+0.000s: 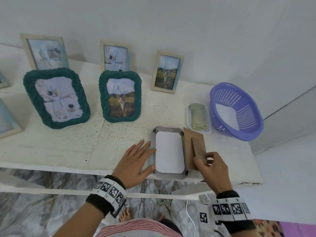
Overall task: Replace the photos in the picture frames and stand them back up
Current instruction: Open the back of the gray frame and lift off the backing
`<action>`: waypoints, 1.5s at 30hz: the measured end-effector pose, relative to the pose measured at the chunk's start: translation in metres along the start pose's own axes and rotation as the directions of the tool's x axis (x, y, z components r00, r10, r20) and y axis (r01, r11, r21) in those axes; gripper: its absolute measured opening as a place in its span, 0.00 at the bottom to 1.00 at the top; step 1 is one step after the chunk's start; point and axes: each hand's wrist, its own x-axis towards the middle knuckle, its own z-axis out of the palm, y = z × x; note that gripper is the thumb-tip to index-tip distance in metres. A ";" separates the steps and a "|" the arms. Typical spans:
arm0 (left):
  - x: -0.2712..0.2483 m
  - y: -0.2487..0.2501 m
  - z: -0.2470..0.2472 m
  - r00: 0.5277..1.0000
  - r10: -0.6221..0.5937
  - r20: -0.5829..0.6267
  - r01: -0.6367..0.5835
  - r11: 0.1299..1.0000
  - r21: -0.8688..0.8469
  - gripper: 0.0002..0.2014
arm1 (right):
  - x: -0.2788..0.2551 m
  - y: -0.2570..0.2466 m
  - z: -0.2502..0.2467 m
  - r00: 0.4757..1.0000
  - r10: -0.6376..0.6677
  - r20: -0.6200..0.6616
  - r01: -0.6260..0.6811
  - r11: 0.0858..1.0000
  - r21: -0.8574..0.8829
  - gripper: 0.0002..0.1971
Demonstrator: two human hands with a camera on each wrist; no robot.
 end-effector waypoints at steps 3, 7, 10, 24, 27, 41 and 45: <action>0.000 0.000 0.001 1.000 -0.005 0.000 0.005 1.000 -0.004 0.32 | 0.011 0.022 -0.007 1.000 -0.007 -0.023 0.001 0.966 -0.257 0.19; -0.001 0.000 0.003 0.999 -0.001 -0.033 0.000 1.000 -0.024 0.31 | 0.014 0.036 -0.002 0.999 -0.013 0.040 0.033 0.849 -0.527 0.25; -0.001 0.000 0.004 0.999 0.001 -0.047 -0.003 0.999 -0.033 0.31 | 0.011 0.026 0.006 0.982 -0.189 0.021 0.168 0.809 -0.563 0.27; 0.000 0.002 0.002 0.999 -0.015 -0.050 0.013 0.999 -0.050 0.31 | 0.004 -0.008 0.048 0.661 -0.603 0.446 0.749 0.565 -0.346 0.24; 0.000 0.002 0.001 0.999 -0.023 -0.044 0.021 0.998 -0.062 0.34 | 0.001 -0.009 0.048 0.648 -0.613 0.451 0.761 0.526 -0.379 0.20; 0.007 0.015 0.005 0.981 -0.144 -0.128 0.139 0.989 -0.043 0.40 | -0.013 -0.012 0.040 0.698 -0.658 0.283 0.716 0.646 -0.265 0.15; 0.007 0.015 0.007 0.982 -0.131 -0.132 0.130 0.991 -0.019 0.38 | -0.012 -0.013 0.031 0.794 -0.600 0.096 0.607 0.774 -0.182 0.14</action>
